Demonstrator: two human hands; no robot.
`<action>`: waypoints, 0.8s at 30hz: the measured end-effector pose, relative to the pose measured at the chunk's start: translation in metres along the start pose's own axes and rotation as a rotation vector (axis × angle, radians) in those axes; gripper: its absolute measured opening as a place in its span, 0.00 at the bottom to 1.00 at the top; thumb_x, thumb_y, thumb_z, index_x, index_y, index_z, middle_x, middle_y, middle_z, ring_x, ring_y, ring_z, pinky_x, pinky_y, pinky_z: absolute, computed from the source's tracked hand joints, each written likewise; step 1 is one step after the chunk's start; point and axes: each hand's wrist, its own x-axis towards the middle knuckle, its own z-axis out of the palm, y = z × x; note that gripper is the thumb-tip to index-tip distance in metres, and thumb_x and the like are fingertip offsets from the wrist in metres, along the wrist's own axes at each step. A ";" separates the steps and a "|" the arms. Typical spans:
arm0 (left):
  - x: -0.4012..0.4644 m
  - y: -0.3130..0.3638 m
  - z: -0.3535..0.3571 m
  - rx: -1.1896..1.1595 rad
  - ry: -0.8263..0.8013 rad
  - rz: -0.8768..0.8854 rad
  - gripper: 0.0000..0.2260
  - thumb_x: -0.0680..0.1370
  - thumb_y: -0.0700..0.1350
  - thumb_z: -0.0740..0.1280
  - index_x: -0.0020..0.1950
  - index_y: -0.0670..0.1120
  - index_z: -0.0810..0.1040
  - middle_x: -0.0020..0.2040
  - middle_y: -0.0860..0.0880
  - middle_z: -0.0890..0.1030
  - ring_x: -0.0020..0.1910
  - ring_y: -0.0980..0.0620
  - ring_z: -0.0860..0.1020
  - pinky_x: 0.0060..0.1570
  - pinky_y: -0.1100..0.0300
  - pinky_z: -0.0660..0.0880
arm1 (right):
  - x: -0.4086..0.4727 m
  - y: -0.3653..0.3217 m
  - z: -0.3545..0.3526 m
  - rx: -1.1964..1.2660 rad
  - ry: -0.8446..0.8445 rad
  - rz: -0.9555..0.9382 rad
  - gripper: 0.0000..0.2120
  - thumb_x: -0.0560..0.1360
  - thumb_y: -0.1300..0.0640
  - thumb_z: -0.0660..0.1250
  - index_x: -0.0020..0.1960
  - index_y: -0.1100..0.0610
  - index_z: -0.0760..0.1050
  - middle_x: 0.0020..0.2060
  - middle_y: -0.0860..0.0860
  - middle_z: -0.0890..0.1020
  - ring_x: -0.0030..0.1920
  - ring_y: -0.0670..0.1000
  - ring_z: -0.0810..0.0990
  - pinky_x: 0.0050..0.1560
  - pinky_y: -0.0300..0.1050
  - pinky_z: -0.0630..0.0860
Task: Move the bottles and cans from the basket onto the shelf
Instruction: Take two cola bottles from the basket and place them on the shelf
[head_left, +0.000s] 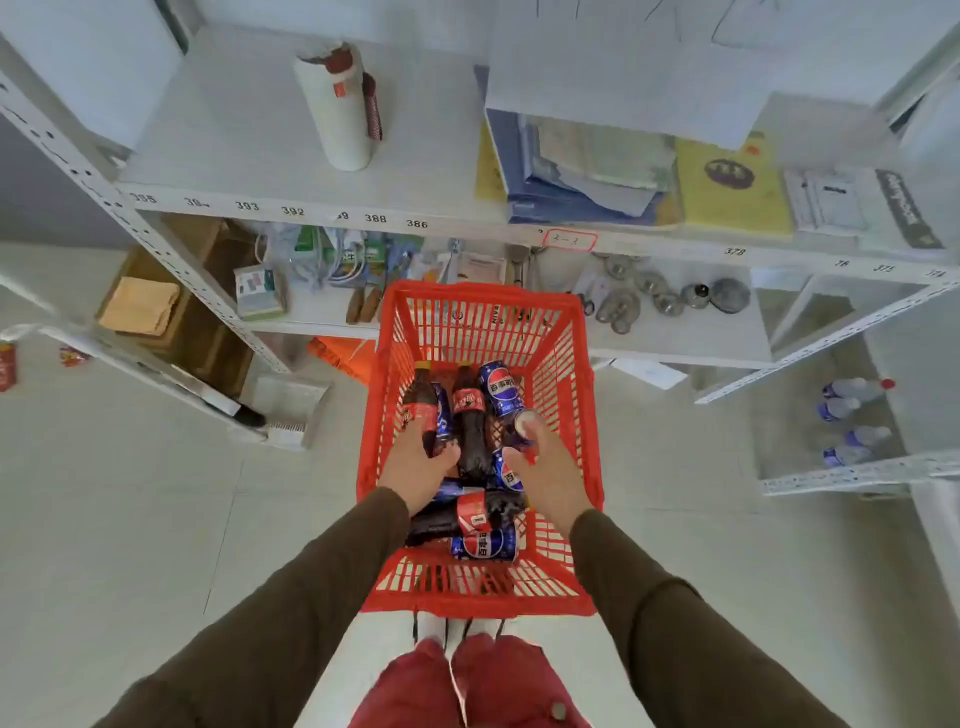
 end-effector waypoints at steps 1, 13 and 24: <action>0.004 -0.004 0.003 -0.034 0.033 -0.036 0.34 0.80 0.49 0.69 0.81 0.45 0.58 0.80 0.45 0.62 0.77 0.45 0.62 0.75 0.52 0.59 | 0.004 0.004 0.006 0.016 -0.018 0.041 0.28 0.81 0.53 0.66 0.77 0.55 0.63 0.74 0.52 0.69 0.71 0.53 0.70 0.70 0.48 0.67; 0.057 -0.037 0.043 -0.140 0.174 -0.346 0.33 0.78 0.44 0.70 0.79 0.46 0.58 0.72 0.43 0.71 0.69 0.41 0.72 0.67 0.50 0.69 | 0.082 0.055 0.049 -0.014 -0.181 0.309 0.28 0.82 0.49 0.62 0.78 0.57 0.61 0.75 0.54 0.68 0.72 0.56 0.69 0.69 0.51 0.68; 0.083 -0.044 0.065 -0.149 0.337 -0.472 0.30 0.79 0.38 0.66 0.78 0.46 0.56 0.72 0.41 0.69 0.71 0.40 0.70 0.71 0.43 0.67 | 0.144 0.059 0.090 0.108 -0.225 0.364 0.29 0.82 0.51 0.63 0.79 0.55 0.58 0.73 0.55 0.71 0.71 0.58 0.70 0.70 0.58 0.69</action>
